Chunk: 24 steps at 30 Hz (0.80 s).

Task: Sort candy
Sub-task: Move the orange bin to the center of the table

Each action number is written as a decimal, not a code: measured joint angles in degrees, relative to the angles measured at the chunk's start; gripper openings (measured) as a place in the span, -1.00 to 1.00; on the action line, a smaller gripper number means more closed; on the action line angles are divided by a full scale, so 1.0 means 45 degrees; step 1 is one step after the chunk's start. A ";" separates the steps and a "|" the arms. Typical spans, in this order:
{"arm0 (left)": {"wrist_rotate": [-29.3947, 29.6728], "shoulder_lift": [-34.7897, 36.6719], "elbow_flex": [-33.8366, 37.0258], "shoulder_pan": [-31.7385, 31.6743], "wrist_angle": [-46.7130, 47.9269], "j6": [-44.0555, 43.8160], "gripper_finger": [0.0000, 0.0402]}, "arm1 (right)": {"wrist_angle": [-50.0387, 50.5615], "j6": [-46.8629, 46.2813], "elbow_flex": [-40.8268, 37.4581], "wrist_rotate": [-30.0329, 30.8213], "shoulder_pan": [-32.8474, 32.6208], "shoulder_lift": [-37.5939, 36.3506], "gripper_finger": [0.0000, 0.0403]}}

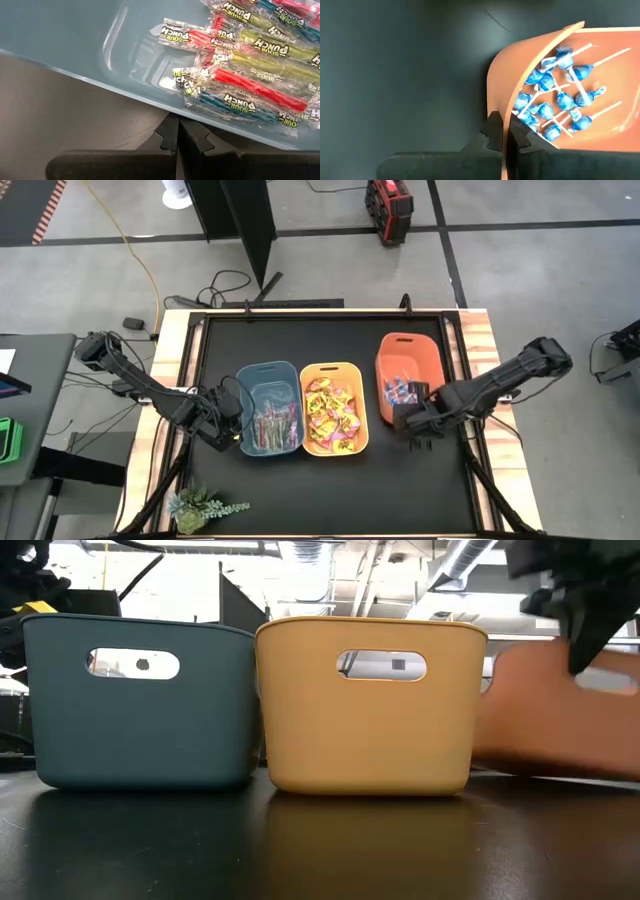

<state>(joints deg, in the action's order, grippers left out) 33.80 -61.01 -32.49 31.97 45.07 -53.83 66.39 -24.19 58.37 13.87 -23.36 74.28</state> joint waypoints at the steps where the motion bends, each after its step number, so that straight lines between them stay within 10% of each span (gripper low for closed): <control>1: 0.0000 0.0000 -0.0005 0.0000 -0.0003 -0.0013 -1.00 | -0.0057 -0.0108 0.0142 -0.0119 -0.0217 0.0003 -0.95; 24: -0.0005 0.0000 -0.0005 -0.0005 -0.0396 0.0245 -1.00 | -0.0114 -0.0563 0.3095 -0.1348 -0.1285 0.4306 -0.82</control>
<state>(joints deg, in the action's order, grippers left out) 33.78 -61.01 -32.51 31.94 43.29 -52.73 65.87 -26.73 72.30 7.80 -29.14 93.66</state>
